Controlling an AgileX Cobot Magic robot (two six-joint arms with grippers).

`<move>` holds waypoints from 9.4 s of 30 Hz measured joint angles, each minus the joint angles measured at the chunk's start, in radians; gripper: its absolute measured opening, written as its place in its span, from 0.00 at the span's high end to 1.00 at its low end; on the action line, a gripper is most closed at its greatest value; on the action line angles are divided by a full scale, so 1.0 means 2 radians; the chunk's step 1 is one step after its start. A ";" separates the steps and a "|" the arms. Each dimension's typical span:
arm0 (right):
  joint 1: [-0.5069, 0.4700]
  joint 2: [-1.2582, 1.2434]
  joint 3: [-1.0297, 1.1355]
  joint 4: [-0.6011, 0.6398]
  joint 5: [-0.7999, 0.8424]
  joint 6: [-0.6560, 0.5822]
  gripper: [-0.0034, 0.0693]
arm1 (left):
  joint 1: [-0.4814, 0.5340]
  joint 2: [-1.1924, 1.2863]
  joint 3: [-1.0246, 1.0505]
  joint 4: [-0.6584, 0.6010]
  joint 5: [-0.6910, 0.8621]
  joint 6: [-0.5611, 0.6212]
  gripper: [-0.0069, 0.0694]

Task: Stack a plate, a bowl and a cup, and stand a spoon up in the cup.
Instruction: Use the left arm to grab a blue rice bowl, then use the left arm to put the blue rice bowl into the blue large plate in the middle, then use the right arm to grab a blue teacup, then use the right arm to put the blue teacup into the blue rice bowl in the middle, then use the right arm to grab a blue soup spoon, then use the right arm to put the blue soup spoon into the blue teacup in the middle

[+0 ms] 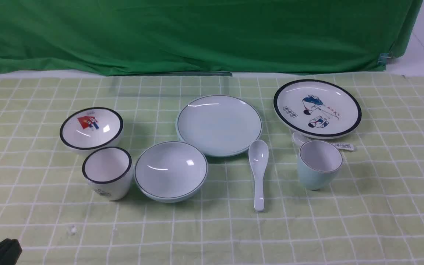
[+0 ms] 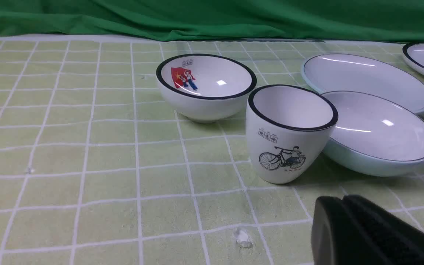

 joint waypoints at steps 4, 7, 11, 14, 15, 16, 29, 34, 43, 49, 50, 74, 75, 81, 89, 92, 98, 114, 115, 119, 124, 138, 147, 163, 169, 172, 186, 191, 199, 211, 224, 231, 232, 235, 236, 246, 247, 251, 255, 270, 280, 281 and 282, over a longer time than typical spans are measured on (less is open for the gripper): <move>0.000 0.000 0.000 0.000 0.000 0.000 0.77 | 0.000 0.000 0.000 0.001 0.000 0.000 0.95; 0.000 0.000 0.000 0.000 0.000 0.000 0.76 | 0.000 0.000 0.000 0.016 0.000 0.006 0.95; 0.000 0.000 0.000 0.000 0.000 0.000 0.74 | 0.000 0.000 0.000 0.051 0.000 0.009 0.95; 0.000 0.000 0.000 0.000 0.000 0.000 0.73 | 0.000 0.000 0.000 0.058 0.000 0.013 0.95; 0.000 0.000 0.000 0.000 0.000 0.000 0.72 | 0.000 0.000 0.000 0.058 0.000 0.013 0.95; 0.000 0.000 0.000 0.000 0.000 0.000 0.72 | 0.000 0.000 0.000 0.059 0.000 0.013 0.95; 0.000 0.000 0.000 0.000 0.000 0.000 0.68 | 0.000 0.000 0.000 0.063 -0.020 0.014 0.95; 0.000 0.000 0.000 0.000 -0.020 0.000 0.67 | 0.000 0.000 0.000 0.063 -0.080 0.015 0.95; -0.001 0.000 0.000 0.000 -0.283 0.057 0.65 | 0.000 0.000 0.000 0.063 -0.340 0.015 0.95; -0.001 0.000 0.000 0.000 -0.418 0.202 0.63 | 0.000 0.000 0.000 0.064 -0.443 -0.023 0.95; -0.001 0.000 0.000 0.000 -0.421 0.212 0.62 | 0.000 0.000 0.000 0.064 -0.459 -0.055 0.95; 0.004 0.330 -0.256 -0.001 -0.094 -0.068 0.93 | -0.023 0.451 -0.429 0.055 0.045 -0.067 0.95; 0.007 0.346 -0.256 0.001 -0.061 -0.053 0.93 | -0.030 0.476 -0.440 0.048 0.093 -0.055 0.95; 0.060 0.420 -0.256 0.009 0.058 -0.046 0.93 | -0.061 0.618 -0.504 -0.006 0.222 0.002 0.94; 0.180 0.459 -0.259 0.009 0.021 -0.070 0.93 | -0.120 0.784 -0.628 0.050 0.241 0.040 0.72; 0.223 0.461 -0.259 0.008 0.018 -0.088 0.93 | -0.131 0.864 -0.680 0.078 0.282 0.057 0.51; 0.255 0.461 -0.259 0.007 0.016 -0.114 0.92 | -0.132 0.965 -0.727 0.089 0.286 0.064 0.28; 0.257 0.461 -0.259 0.006 -0.001 -0.119 0.88 | -0.132 0.959 -0.756 0.053 0.301 0.121 0.92; 0.257 0.461 -0.259 0.006 -0.001 -0.119 0.88 | -0.132 0.954 -0.764 0.043 0.284 0.123 0.92; 0.257 0.465 -0.259 0.005 -0.008 -0.119 0.88 | -0.132 0.960 -0.773 0.004 0.138 0.122 0.92; 0.257 0.491 -0.259 0.005 -0.017 -0.109 0.87 | -0.132 1.009 -0.776 -0.031 0.010 0.120 0.92; 0.244 0.578 -0.330 0.006 0.032 -0.005 0.36 | -0.130 1.045 -0.791 -0.015 0.026 0.109 0.67; 0.131 0.729 -0.512 0.009 0.124 -0.001 0.34 | -0.124 0.931 -0.874 0.033 0.224 0.096 0.43; 0.123 0.886 -0.584 0.031 0.157 -0.056 0.84 | -0.043 0.549 -0.749 0.042 0.331 0.055 0.84; 0.155 0.870 -0.686 0.035 0.188 -0.079 0.84 | -0.030 0.411 -0.534 0.067 0.346 0.042 0.86; 0.181 0.900 -0.747 0.038 0.207 -0.084 0.84 | -0.029 0.365 -0.433 0.075 0.313 0.042 0.86; 0.218 1.166 -1.112 0.034 0.342 -0.059 0.82 | -0.028 0.288 -0.254 0.049 0.103 0.014 0.86; 0.218 1.183 -1.122 0.034 0.345 -0.044 0.66 | -0.028 0.288 -0.254 0.049 0.092 0.014 0.86; 0.218 1.162 -1.123 0.034 0.365 -0.050 0.47 | -0.028 0.288 -0.254 0.049 0.084 0.013 0.85; 0.218 0.998 -0.979 0.044 0.432 -0.388 0.45 | -0.028 0.287 -0.254 0.033 0.084 0.012 0.84; 0.249 0.983 -0.667 0.041 0.241 -0.772 0.45 | -0.028 0.284 -0.254 0.007 0.080 0.012 0.83; 0.261 0.978 -0.649 0.036 0.160 -0.811 0.45 | -0.028 0.284 -0.254 0.004 0.080 0.012 0.83; 0.261 0.978 -0.649 0.036 0.159 -0.811 0.45 | -0.028 0.284 -0.254 0.004 0.080 0.012 0.83; 0.262 0.978 -0.648 0.036 0.139 -0.811 0.45 | -0.028 0.284 -0.254 0.004 0.080 0.012 0.83; 0.263 0.978 -0.648 0.036 0.137 -0.811 0.45 | -0.028 0.284 -0.254 0.004 0.080 0.012 0.83; 0.272 0.978 -0.648 0.035 0.099 -0.783 0.45 | -0.028 0.284 -0.254 0.004 0.080 0.013 0.83; 0.278 0.978 -0.648 0.035 0.084 -0.782 0.45 | -0.028 0.284 -0.254 0.004 0.079 0.013 0.83; 0.288 0.986 -0.648 0.035 0.057 -0.780 0.47 | -0.028 0.284 -0.254 0.004 0.078 0.013 0.83; 0.292 0.995 -0.648 0.035 0.058 -0.774 0.57 | -0.028 0.284 -0.254 0.003 0.078 0.013 0.83; 0.297 0.914 -0.646 0.192 -0.179 -0.439 0.85 | -0.028 0.284 -0.254 0.003 0.071 0.013 0.83; 0.297 0.995 -0.725 0.197 -0.294 -0.285 0.85 | -0.028 0.284 -0.253 0.002 0.062 0.013 0.83; 0.297 1.002 -0.731 0.197 -0.291 -0.285 0.85 | -0.028 0.284 -0.252 0.001 0.062 0.013 0.83; 0.297 1.014 -0.736 0.197 -0.285 -0.285 0.82 | -0.028 0.284 -0.250 0.000 0.062 0.013 0.83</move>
